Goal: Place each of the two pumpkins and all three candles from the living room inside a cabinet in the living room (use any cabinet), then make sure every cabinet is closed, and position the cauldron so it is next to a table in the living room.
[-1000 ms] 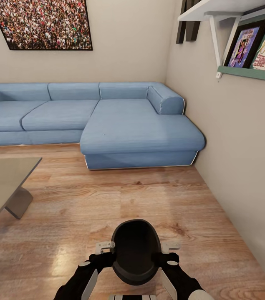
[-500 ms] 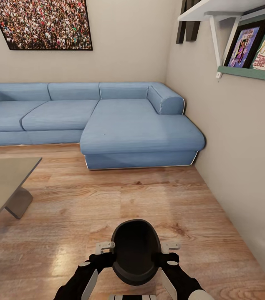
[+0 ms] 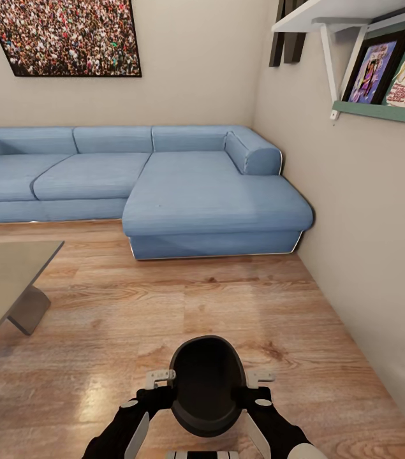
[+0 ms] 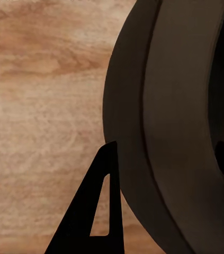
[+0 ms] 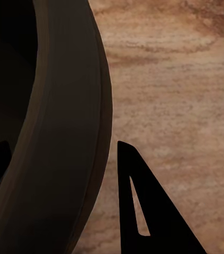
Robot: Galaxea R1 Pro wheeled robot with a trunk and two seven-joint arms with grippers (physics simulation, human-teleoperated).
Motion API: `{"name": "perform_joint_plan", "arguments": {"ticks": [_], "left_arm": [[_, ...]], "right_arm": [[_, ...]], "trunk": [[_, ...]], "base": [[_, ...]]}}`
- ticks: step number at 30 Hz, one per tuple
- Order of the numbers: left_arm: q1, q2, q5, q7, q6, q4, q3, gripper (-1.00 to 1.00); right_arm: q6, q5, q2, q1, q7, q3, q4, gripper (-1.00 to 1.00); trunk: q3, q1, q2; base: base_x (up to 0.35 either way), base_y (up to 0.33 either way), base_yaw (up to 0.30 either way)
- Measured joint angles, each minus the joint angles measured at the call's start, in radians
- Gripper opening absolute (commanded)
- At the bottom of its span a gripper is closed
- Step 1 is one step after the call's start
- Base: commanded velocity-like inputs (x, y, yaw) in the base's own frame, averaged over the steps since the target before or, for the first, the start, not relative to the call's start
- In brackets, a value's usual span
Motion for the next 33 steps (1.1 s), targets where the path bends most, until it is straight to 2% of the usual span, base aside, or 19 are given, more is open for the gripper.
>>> {"name": "perform_joint_plan", "arguments": {"ticks": [26, 33], "left_arm": [[0.000, 0.000, 0.001, -0.001, 0.000, 0.000, 0.001, -1.00], [0.000, 0.000, -0.005, -0.052, -0.001, 0.000, 0.002, -1.00]], "right_arm": [[0.000, 0.000, 0.000, 0.000, 0.000, 0.001, 0.000, -1.00], [0.000, 0.003, 0.000, 0.000, 0.001, -0.001, 0.000, -1.00]], "trunk": [[0.000, 0.000, 0.000], [0.000, 0.000, 0.000]], "base": [[0.000, 0.000, 0.000], [0.000, 0.000, 0.000]]}}
